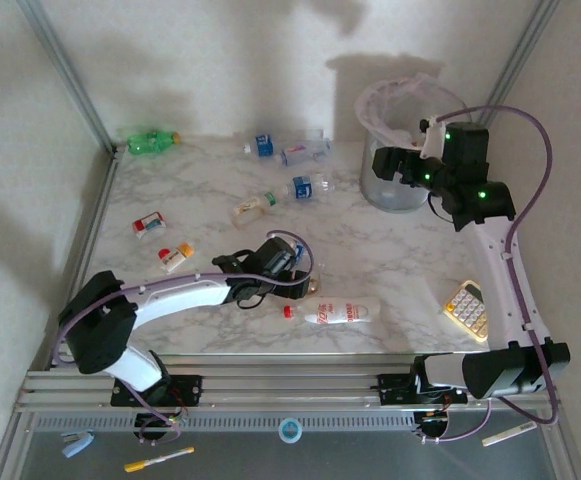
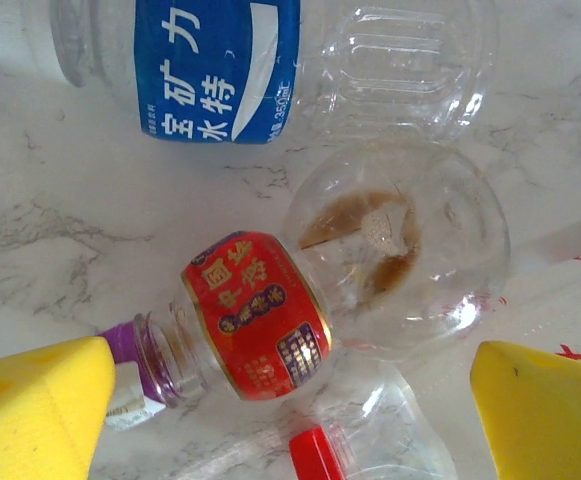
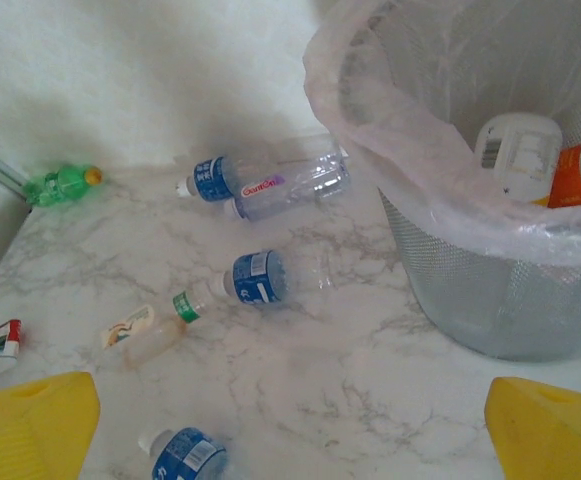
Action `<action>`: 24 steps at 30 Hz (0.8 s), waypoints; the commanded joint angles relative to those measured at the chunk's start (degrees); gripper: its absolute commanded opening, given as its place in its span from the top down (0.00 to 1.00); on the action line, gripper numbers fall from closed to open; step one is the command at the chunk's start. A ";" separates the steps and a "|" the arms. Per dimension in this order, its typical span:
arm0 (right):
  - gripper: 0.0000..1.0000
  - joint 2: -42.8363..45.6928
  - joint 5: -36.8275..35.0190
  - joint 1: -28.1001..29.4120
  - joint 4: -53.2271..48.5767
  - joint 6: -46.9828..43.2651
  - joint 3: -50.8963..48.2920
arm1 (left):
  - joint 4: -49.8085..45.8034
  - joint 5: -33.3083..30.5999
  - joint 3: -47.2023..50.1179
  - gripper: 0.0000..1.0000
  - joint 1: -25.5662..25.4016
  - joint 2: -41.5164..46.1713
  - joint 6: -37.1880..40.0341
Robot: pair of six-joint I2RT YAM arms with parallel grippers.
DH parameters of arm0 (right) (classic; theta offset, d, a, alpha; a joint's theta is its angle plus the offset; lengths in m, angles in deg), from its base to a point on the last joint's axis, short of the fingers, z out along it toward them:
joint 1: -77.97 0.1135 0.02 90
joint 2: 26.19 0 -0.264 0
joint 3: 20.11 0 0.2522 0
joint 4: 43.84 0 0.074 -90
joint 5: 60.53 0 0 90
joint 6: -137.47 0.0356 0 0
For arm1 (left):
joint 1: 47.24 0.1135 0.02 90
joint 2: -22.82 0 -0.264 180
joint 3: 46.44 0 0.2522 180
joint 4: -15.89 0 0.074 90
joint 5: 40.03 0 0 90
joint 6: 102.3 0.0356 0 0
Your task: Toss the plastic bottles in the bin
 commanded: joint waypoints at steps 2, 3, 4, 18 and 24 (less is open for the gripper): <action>0.01 1.64 1.01 0.25 -1.00 -1.21 -1.47 | -5.69 4.27 -3.71 0.10 1.61 -3.84 9.17; 0.01 1.82 1.04 0.23 -0.92 -1.31 -1.76 | -6.22 4.52 -4.36 0.10 1.74 -4.79 10.10; 0.01 1.92 0.95 0.28 -0.76 -1.56 -2.17 | -6.56 4.75 -4.86 0.10 1.95 -5.64 11.07; 0.01 1.55 2.40 0.32 -1.70 -1.89 -3.06 | -6.32 8.23 -7.59 0.17 3.28 -12.78 16.24; 0.01 1.31 2.67 0.36 -1.13 -1.45 -3.59 | -3.53 9.27 -5.55 0.37 3.33 -11.78 15.52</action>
